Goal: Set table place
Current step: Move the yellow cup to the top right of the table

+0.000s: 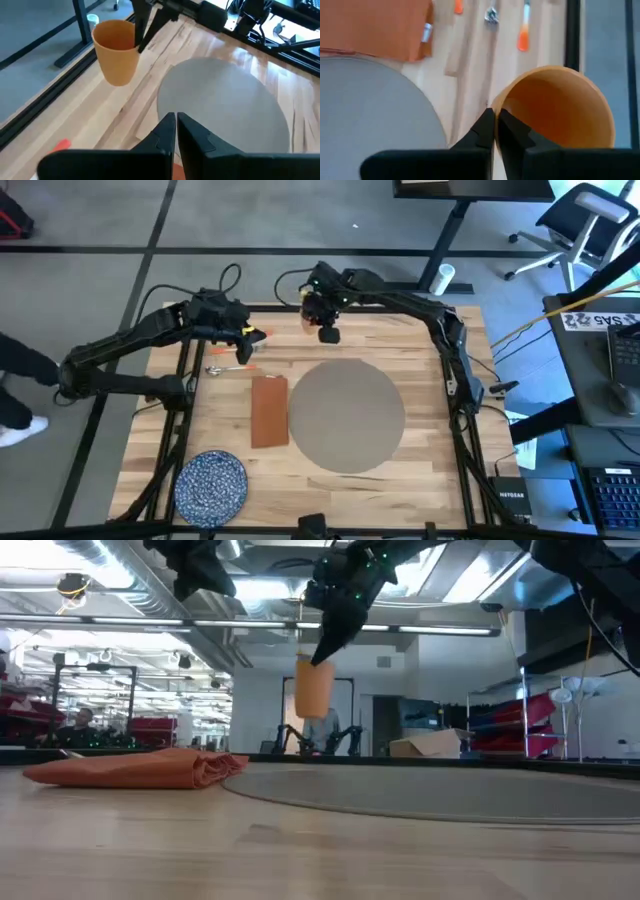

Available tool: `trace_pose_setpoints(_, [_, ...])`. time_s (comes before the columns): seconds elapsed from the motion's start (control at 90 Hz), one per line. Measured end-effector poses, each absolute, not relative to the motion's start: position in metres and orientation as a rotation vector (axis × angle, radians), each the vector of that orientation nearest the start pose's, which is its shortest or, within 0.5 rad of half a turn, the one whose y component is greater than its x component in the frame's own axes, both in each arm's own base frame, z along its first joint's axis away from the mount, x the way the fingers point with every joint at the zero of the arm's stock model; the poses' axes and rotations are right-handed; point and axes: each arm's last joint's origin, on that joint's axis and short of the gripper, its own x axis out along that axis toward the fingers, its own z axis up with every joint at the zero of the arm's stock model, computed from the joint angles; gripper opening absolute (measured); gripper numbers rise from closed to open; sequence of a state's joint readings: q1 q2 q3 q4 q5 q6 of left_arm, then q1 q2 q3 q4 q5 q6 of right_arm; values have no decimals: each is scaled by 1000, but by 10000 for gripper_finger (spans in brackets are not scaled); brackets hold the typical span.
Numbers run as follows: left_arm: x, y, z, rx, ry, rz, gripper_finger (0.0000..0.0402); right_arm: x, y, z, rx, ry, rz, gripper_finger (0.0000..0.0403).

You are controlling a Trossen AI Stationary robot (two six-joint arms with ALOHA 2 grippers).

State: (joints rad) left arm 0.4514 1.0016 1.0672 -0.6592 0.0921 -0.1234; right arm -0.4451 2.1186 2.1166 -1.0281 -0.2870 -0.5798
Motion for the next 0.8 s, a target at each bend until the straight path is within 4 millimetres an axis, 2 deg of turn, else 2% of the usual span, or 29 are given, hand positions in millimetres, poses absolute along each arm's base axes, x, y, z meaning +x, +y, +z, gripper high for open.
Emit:
trace_pose_setpoints(0.167, [181, 85, 349, -268, 534, 381, 0, 409, -180, 317, -154, 903, 191, 0])
trace_pose_setpoints(0.678, [182, 86, 353, -225, 499, 372, 0, 383, -164, 360, -112, 779, 317, 0])
trace_pose_setpoints(0.8, [183, 86, 354, -219, 489, 372, 0, 376, -160, 361, -99, 774, 333, 0])
